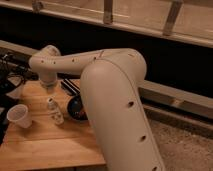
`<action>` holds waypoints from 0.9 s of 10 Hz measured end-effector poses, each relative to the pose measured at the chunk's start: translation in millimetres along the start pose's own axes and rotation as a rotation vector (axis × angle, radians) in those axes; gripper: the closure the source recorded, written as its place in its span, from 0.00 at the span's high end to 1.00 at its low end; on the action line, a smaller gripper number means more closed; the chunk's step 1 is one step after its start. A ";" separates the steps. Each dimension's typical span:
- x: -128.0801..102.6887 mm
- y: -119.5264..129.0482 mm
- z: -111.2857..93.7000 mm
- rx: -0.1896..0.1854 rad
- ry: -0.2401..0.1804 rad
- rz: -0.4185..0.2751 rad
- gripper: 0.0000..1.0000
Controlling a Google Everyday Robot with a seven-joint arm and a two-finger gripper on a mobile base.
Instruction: Knock the bottle over
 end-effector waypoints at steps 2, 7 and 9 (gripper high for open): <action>29.2 6.9 -1.3 -0.018 0.022 0.075 0.00; 78.6 61.1 -13.2 -0.139 0.093 0.273 0.00; 63.8 80.5 -9.6 -0.209 0.064 0.282 0.09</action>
